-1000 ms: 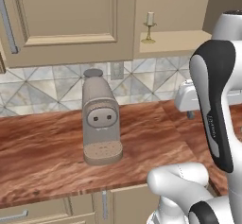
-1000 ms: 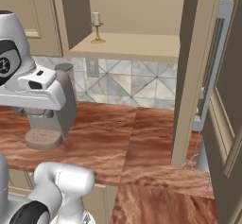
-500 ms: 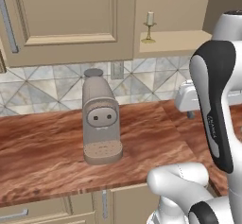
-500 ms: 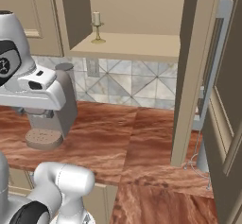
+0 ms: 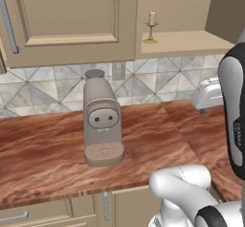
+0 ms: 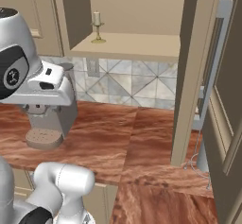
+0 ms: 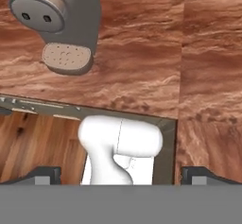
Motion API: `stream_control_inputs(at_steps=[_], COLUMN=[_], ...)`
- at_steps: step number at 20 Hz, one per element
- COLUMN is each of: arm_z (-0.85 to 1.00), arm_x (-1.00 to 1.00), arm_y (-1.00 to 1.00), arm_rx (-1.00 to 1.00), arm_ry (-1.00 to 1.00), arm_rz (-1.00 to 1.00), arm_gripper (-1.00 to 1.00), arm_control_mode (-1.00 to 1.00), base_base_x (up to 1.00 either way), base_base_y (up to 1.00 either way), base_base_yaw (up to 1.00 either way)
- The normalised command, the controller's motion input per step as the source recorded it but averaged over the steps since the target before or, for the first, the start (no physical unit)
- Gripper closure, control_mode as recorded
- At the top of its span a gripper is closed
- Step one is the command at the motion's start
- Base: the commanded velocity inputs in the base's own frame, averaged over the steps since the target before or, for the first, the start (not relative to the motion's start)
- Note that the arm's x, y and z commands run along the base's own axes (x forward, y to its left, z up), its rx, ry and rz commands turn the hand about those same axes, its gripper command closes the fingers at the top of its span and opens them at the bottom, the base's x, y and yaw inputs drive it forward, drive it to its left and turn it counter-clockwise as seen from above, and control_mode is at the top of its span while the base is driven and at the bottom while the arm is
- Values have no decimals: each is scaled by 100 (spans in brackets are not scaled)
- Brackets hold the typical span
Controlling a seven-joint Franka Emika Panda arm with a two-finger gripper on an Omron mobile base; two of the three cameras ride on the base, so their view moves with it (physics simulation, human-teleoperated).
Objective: Get the candle and the beer from the cabinet and move them to the dining counter.
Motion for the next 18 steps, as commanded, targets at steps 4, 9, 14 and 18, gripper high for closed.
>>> stream_control_inputs(at_steps=[4,9,14,18], arm_z=[42,56,53,34], arm_x=[0,0,9,19], arm_y=[-29,-14,-5,-2], arm_rx=[11,9,8,7], arm_ry=[-29,-28,-26,-24], arm_rz=[19,17,18,18], arm_gripper=[-100,-100,-100,-100], arm_control_mode=[-100,-100,-100,-100], base_base_x=[0,0,0,0], base_base_y=[0,0,0,0], base_base_yaw=[0,0,0,0])
